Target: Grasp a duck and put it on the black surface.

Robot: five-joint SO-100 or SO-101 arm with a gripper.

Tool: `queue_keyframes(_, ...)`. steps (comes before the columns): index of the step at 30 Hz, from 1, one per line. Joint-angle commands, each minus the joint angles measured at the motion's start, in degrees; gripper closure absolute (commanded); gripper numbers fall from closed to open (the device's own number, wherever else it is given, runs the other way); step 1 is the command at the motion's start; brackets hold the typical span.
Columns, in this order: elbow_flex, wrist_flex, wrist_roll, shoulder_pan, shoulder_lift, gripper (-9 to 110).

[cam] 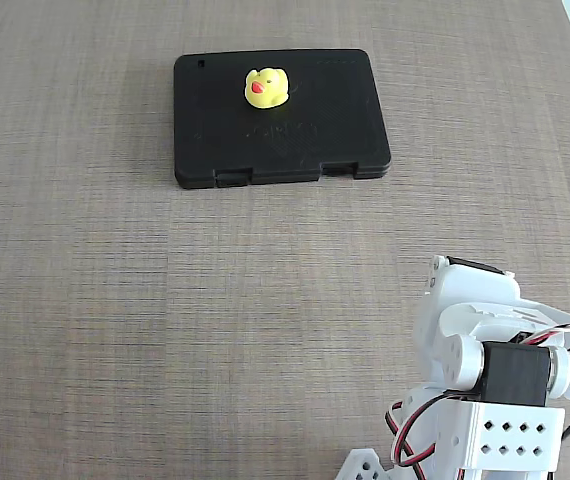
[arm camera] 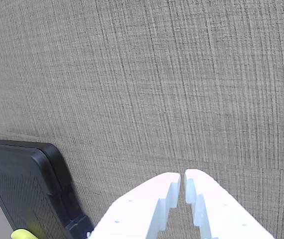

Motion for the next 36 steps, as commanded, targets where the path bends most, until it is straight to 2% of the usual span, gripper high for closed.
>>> queue_keyframes(1, -1.41, 0.18, 0.18, 0.09, 3.78, 102)
queue_keyframes(27, -1.41, 0.09, 0.09, 0.0, 3.78, 102)
queue_keyframes(36, -1.41, 0.0, 0.09, -5.01, 3.78, 102)
